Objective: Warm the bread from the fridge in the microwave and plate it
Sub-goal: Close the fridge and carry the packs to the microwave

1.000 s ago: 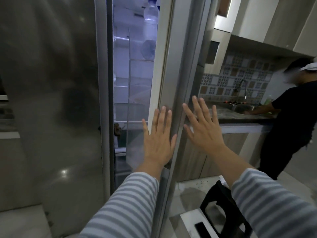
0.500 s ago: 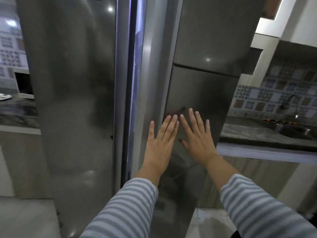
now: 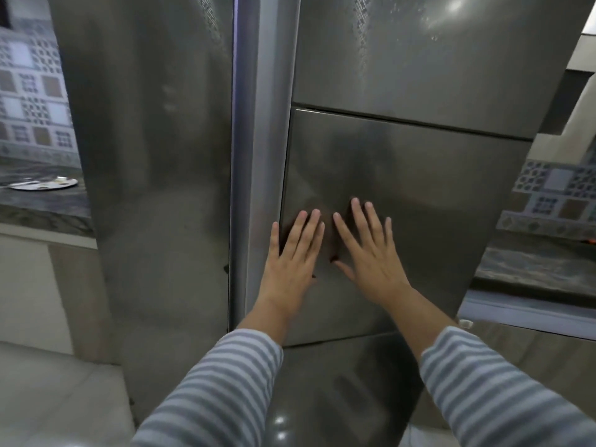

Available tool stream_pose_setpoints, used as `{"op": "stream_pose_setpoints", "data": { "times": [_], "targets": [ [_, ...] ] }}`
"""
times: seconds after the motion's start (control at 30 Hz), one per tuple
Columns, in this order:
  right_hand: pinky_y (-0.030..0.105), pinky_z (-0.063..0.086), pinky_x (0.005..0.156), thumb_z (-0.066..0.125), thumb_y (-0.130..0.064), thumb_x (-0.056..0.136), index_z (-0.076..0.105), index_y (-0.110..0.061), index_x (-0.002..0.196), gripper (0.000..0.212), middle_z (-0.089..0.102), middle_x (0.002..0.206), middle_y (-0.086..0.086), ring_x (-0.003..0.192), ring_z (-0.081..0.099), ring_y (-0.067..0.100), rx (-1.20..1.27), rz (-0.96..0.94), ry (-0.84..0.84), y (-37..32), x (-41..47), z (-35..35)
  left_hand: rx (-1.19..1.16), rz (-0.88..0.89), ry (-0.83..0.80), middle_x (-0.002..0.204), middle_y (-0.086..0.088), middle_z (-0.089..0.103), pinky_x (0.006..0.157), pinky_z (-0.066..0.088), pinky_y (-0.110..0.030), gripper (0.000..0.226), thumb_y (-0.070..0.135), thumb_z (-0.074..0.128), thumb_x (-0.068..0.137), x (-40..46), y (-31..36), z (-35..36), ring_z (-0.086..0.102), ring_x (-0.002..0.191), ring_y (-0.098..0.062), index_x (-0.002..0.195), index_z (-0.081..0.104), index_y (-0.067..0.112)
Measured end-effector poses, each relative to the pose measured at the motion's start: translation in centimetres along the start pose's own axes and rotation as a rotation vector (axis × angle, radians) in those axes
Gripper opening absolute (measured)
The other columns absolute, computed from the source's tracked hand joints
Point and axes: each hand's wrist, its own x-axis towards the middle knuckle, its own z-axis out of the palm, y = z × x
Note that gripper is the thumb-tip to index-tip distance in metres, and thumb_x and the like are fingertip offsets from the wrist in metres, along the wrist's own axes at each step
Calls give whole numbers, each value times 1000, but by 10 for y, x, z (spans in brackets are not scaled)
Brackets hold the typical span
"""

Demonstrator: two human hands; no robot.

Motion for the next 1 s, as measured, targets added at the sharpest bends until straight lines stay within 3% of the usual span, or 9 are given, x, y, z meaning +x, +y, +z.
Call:
{"op": "stream_pose_setpoints", "data": {
  "times": [0.13, 0.33, 0.77, 1.0],
  "targets": [
    [64, 19, 110, 74, -47, 72, 15, -24, 152, 102, 3, 159, 13, 146, 3, 35, -57, 4, 8, 7, 17, 17, -20, -4, -22, 159, -11, -15, 115, 2, -59, 128, 55, 74, 68, 18, -14, 25, -13, 146, -28, 150, -13, 8],
    [65, 20, 110, 72, -49, 73, 12, -25, 152, 102, 1, 160, 12, 147, 2, 35, -133, -10, -6, 13, 46, 46, -99, -3, -92, 148, -10, -42, 112, -14, -55, 125, 52, 67, 79, 46, -29, 61, -34, 139, -28, 142, -34, 11],
    [68, 8, 111, 70, -54, 74, 13, -23, 153, 103, -2, 159, 12, 146, -2, 38, -205, 27, -77, 10, 78, 91, -191, 11, -175, 147, -10, -41, 115, -7, -52, 116, 47, 63, 84, 84, -37, 109, -31, 140, -28, 143, -30, 11],
    [66, 10, 112, 77, -41, 71, 17, -21, 153, 104, 0, 160, 14, 147, -1, 38, -143, 77, -170, -4, 77, 76, -196, -42, -214, 155, -9, -31, 119, 0, -51, 110, 44, 62, 86, 75, -44, 94, -26, 143, -27, 146, -25, 13]
  ]
}}
